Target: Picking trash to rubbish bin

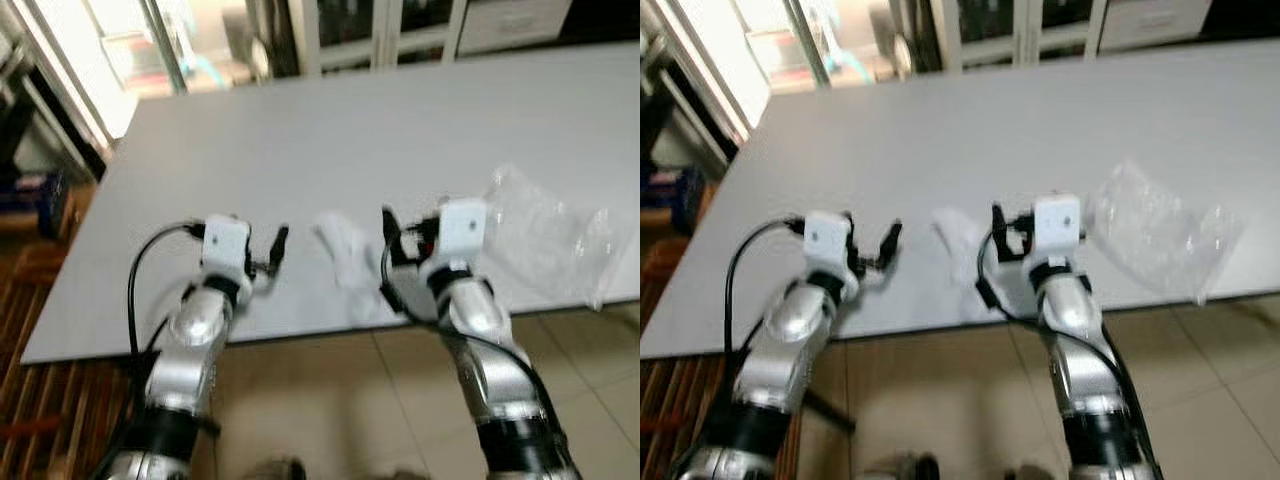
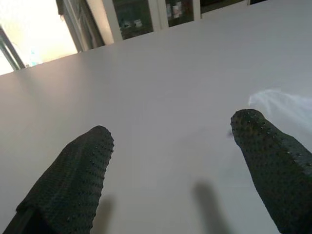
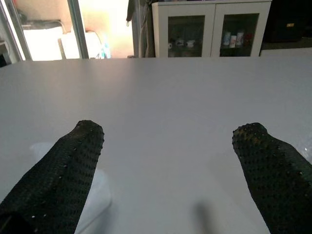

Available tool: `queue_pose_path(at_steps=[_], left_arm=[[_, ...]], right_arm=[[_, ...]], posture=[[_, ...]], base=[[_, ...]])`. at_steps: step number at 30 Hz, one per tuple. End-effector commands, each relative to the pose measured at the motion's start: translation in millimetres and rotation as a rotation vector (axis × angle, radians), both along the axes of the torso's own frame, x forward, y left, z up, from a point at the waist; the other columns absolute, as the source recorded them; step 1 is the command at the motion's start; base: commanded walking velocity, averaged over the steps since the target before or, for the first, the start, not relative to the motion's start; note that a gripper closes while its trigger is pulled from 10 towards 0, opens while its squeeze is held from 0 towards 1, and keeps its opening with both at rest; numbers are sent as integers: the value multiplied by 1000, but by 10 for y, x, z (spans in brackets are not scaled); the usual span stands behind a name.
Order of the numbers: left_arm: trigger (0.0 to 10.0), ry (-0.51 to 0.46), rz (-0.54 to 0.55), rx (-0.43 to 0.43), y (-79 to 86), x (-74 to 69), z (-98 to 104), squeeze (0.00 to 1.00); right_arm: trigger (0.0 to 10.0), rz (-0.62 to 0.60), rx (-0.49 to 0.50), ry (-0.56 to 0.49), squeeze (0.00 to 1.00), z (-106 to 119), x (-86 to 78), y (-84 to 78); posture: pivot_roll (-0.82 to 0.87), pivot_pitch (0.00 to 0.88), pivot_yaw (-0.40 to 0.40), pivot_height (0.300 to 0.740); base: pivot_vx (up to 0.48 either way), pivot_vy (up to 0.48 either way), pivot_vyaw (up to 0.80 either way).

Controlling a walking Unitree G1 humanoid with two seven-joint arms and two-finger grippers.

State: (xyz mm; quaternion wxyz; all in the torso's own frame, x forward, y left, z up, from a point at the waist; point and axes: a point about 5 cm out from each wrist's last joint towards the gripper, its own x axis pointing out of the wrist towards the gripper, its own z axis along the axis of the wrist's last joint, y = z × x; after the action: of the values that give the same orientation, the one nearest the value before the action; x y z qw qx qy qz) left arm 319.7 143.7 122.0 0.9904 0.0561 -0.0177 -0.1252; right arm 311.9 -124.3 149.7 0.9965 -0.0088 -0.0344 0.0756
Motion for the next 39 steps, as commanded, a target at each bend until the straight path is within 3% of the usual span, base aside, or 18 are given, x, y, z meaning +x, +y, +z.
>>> queue_pose_path(at_steps=[1, 6, 10, 18, 24, 31, 39], left_arm=[[10000, 15, 14, 10, 65, -8, -26, 0], [10000, 16, 16, 13, 75, -4, -21, 0], [10000, 14, 21, 19, 111, -20, 3, 0], [10000, 29, 5, 38, 135, -58, -25, 0], [10000, 36, -6, 37, 94, -43, -40, 0], [10000, 36, -6, 28, 73, -33, -37, 0], [10000, 43, -6, 23, 54, -55, -60, 0]], right_arm=[[10000, 31, 19, 6, 0, 27, -19, 78], [10000, 44, 57, 24, 0, 38, -17, 133], [10000, 90, 140, 99, 0, -35, -48, 296], [10000, 61, 196, 208, 0, -216, 24, 318], [10000, 76, 140, 281, 0, -313, 96, 353], [10000, 99, 115, 290, 0, -341, 127, 380], [10000, 172, 104, 306, 0, -361, 118, 530]], posture=[[-19, 109, 82, 740], [-19, 109, 82, 740], [4, 125, 84, 740], [14, 123, 98, 740], [5, 114, 96, 740], [-1, 112, 89, 740], [-1, 117, 83, 740]], base=[[0, 0, 0], [0, 0, 0], [0, 0, 0], [0, 0, 0], [0, 0, 0], [0, 0, 0], [0, 0, 0]])
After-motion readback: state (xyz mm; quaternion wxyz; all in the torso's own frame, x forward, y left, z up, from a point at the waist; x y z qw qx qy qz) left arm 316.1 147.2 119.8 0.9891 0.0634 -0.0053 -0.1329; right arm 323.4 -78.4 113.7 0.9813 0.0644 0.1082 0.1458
